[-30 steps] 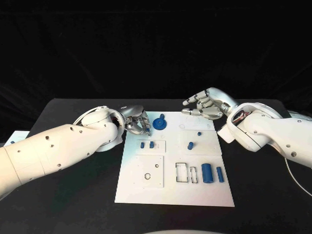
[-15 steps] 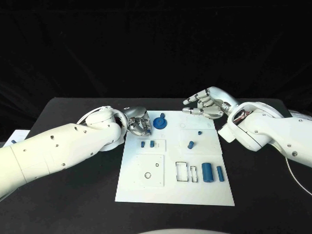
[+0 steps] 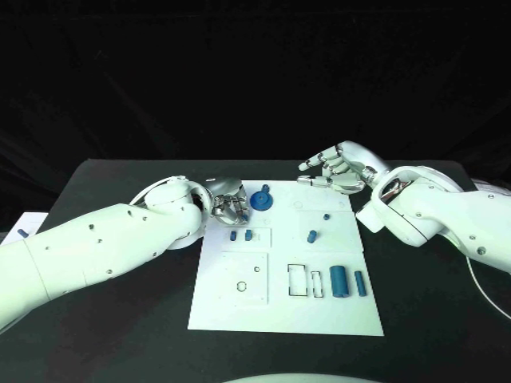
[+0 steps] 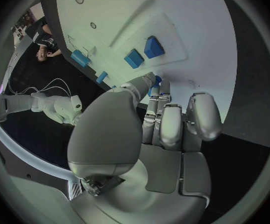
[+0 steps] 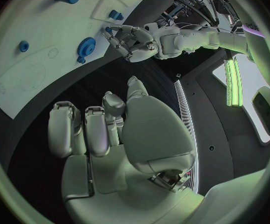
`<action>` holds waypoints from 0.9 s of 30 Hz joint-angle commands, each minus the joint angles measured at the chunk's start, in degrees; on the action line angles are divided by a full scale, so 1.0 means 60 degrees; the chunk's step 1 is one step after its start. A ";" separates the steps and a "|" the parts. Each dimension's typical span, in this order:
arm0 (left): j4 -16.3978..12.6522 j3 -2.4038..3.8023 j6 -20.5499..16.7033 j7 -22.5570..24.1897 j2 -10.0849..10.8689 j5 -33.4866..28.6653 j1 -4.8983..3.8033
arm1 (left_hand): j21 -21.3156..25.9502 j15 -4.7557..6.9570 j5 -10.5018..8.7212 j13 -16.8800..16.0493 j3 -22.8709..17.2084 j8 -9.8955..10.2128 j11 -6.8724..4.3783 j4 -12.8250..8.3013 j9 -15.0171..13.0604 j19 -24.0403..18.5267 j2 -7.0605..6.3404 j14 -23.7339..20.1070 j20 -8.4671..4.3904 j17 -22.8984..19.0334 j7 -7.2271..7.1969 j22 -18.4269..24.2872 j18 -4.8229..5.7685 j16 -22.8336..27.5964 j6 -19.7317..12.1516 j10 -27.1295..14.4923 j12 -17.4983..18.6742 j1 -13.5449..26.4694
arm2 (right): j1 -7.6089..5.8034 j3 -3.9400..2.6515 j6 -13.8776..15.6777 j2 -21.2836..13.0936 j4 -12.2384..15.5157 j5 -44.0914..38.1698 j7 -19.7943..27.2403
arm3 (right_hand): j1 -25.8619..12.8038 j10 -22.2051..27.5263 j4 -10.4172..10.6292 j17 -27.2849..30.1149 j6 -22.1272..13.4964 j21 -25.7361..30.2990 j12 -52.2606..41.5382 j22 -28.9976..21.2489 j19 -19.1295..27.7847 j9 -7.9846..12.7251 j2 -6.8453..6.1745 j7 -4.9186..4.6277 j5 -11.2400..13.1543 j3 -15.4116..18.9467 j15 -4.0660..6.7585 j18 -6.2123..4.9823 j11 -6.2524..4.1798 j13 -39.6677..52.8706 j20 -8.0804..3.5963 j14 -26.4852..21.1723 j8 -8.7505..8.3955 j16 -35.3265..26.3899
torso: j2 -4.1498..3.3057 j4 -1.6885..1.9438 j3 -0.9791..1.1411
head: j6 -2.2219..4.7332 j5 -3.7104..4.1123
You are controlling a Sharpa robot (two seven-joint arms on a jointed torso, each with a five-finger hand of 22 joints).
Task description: Assemble the parts on the task board
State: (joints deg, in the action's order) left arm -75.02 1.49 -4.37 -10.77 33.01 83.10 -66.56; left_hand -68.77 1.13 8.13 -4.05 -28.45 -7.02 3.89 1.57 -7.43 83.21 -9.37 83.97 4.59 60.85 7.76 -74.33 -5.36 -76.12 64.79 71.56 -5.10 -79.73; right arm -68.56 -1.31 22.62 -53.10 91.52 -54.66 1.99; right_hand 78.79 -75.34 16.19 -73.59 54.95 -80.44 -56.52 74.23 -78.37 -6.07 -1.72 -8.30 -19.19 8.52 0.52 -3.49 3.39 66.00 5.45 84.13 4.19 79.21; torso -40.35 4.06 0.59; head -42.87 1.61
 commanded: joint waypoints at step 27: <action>0.0124 -0.0035 0.0411 -0.0374 -0.0101 0.0125 0.0041 | 0.0133 -0.0225 -0.0032 0.0029 0.0125 0.0600 0.0253 -0.0024 0.0361 -0.0010 -0.0195 0.0147 0.0194 -0.0239 0.0307 0.0040 0.0099 0.0029 -0.0990 -0.0503 0.0264 0.0204 | 0.0006 -0.0001 -0.0116 0.0006 -0.0013 -0.0053 0.0042 | 0.0018 0.0039 -0.0022 -0.0004 0.0083 0.0034 -0.0008 -0.0007 0.0043 -0.0016 0.0067 -0.0010 -0.0051 0.0046 0.0057 -0.0071 -0.0008 0.0002 0.0013 0.0399 0.0030 -0.0036 | 0.0005 0.0002 0.0001 | -0.0018 0.0019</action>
State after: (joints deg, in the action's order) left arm -74.31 1.35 -3.09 -12.31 32.45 83.53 -66.42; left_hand -68.34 0.19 8.13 -3.98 -27.95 -3.72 5.33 1.43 -5.34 83.21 -10.34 84.07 5.41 59.45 9.55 -74.17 -5.36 -76.12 59.11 68.86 -3.78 -78.76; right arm -68.56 -1.31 22.59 -53.08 91.43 -54.66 1.99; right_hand 78.79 -75.34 16.19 -73.58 54.95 -80.44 -56.52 74.23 -78.37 -6.11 -1.72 -8.30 -19.19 8.52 0.52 -3.50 3.39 66.00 5.45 84.12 4.19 79.21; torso -40.33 4.09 0.62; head -42.99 1.74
